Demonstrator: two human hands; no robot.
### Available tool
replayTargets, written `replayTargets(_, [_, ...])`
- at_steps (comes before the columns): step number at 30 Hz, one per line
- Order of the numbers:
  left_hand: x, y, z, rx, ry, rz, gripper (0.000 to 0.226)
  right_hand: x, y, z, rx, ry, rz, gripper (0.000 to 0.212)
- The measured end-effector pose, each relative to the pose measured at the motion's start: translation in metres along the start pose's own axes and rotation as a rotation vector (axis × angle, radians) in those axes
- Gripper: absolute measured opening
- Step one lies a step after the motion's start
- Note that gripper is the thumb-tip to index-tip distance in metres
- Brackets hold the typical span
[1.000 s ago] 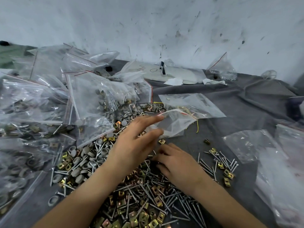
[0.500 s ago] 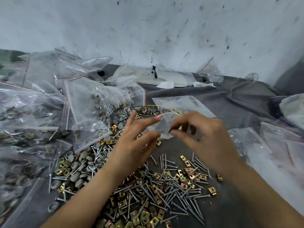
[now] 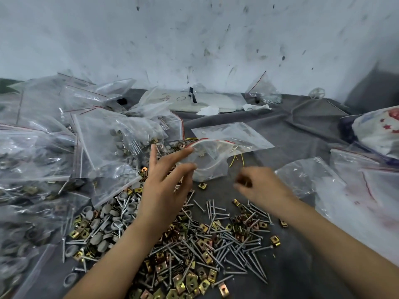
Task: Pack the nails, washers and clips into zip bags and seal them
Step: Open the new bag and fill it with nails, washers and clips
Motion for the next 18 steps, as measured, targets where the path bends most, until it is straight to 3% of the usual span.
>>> replayTargets(1, [0.0,0.0,0.0,0.0,-0.002,-0.002,0.008,-0.007,0.0,-0.008,-0.049,-0.078,0.128,0.014])
replayTargets(3, [-0.001,0.0,0.0,-0.009,-0.003,-0.007,0.008,-0.018,-0.001,-0.014,-0.054,-0.143,0.22,0.017])
replayTargets(7, [-0.002,0.0,-0.002,-0.052,-0.002,-0.005,0.008,-0.027,0.0,-0.01,0.003,-0.126,0.202,0.005])
replayTargets(11, [-0.002,0.0,-0.002,-0.06,-0.005,0.004,0.009,-0.026,0.002,-0.005,0.031,-0.102,0.236,0.024])
replayTargets(15, [-0.003,0.001,-0.002,-0.068,-0.012,0.007,0.007,-0.013,-0.009,0.008,0.098,0.094,0.171,0.028])
replayTargets(18, [-0.002,0.001,-0.003,-0.083,-0.019,0.008,0.005,0.017,-0.023,0.034,0.248,0.34,0.055,0.032])
Point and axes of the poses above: each hand's wrist, its own y-axis towards the middle knuckle, its own x-axis out of the back of the hand, z = x × y, the point moved 3 cm from there along y, towards the middle knuckle, and after that the axes turned 2 degrees about y, right-handed, at the moved point
